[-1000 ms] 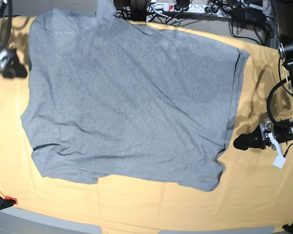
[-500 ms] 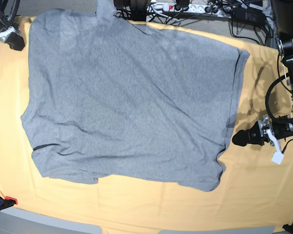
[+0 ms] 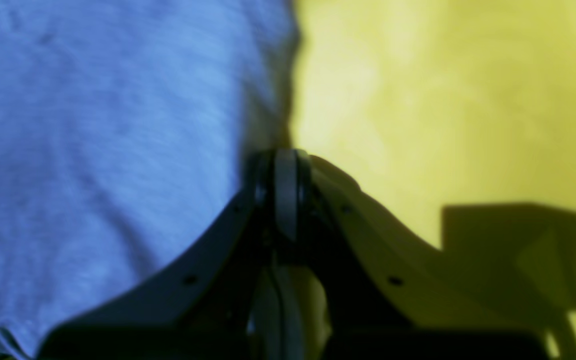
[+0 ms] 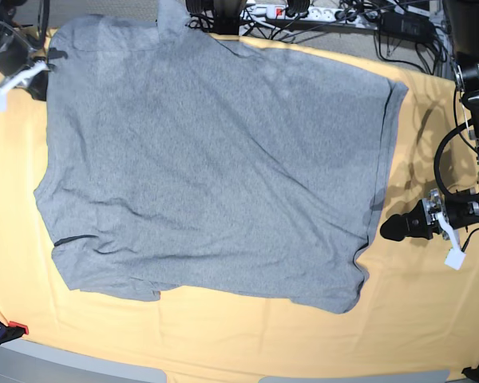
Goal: Layout the t-shirt on the table in an organized manner, then fold the t-shirt properly
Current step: 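Reach the right gripper to the shoulder beside the collar and grasp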
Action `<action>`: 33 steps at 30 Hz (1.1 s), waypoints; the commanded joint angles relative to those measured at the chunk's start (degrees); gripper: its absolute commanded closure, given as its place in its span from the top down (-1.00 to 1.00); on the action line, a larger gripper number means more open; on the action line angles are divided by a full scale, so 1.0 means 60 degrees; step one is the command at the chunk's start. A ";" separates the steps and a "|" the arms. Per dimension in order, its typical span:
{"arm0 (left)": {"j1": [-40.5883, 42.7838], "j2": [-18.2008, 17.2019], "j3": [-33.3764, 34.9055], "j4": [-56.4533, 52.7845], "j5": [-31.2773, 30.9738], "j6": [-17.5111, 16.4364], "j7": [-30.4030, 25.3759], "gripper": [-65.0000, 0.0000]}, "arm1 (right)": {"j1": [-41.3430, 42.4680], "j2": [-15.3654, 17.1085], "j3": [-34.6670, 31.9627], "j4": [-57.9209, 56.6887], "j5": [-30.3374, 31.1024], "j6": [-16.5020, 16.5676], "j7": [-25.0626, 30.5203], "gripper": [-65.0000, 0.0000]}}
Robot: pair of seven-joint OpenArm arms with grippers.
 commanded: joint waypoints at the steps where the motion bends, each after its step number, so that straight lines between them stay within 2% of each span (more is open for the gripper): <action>1: -0.0270 -0.0189 -0.0073 0.0146 -0.0235 -0.0046 -0.0142 0.43 | -0.0055 0.0080 -0.0219 0.0076 -0.0073 0.0046 -0.0302 -1.00; 4: -0.0270 -0.0189 -0.0073 0.0146 -0.0235 -0.0046 -0.0142 0.43 | -0.0058 0.0080 -0.0645 0.0197 0.0291 0.0046 -0.0608 -1.00; 9: -0.0270 -0.0189 -0.0073 0.0146 -0.0235 -0.0046 -0.0178 0.43 | -0.0062 0.0076 -0.0674 0.1013 0.1887 0.0046 -0.2058 -1.00; 12: -0.0266 -0.0182 -0.0073 0.0146 -0.0235 -0.0046 -0.0255 0.43 | -0.0058 0.0080 -0.0674 0.1712 0.2823 0.0046 -0.2579 -1.00; 16: -0.0270 -0.0186 -0.0073 0.0146 -0.0235 -0.0046 -0.0466 0.43 | -0.0058 0.0076 -0.0678 0.2353 0.3552 0.0046 -0.2605 -1.00; 21: -0.0270 -0.0182 -0.0073 0.0146 -0.0235 -0.0046 -0.0463 0.43 | -0.0058 0.0076 -0.0674 0.2412 0.3461 0.0046 -0.2605 -0.99; 24: -0.0266 -0.0182 -0.0073 0.0142 -0.0235 -0.0046 -0.0463 0.43 | -0.0058 0.0076 -0.0678 0.2408 0.3464 0.0046 -0.2586 -0.41; 26: -0.0266 -0.0182 -0.0073 0.0146 -0.0235 -0.0046 -0.0466 0.43 | -0.0058 0.0076 -0.0678 0.2408 0.3508 0.0046 -0.2565 -0.12; 28: -0.0266 -0.0182 -0.0073 0.0146 -0.0235 -0.0046 -0.0463 0.43 | -0.0062 0.0076 -0.0678 0.2408 0.3767 0.0046 -0.2608 -0.04; 33: -0.0266 -0.0182 -0.0073 0.0142 -0.0235 -0.0046 -0.0463 0.43 | -0.0062 0.0073 -0.0678 0.2408 0.4473 0.0046 -0.2779 -0.04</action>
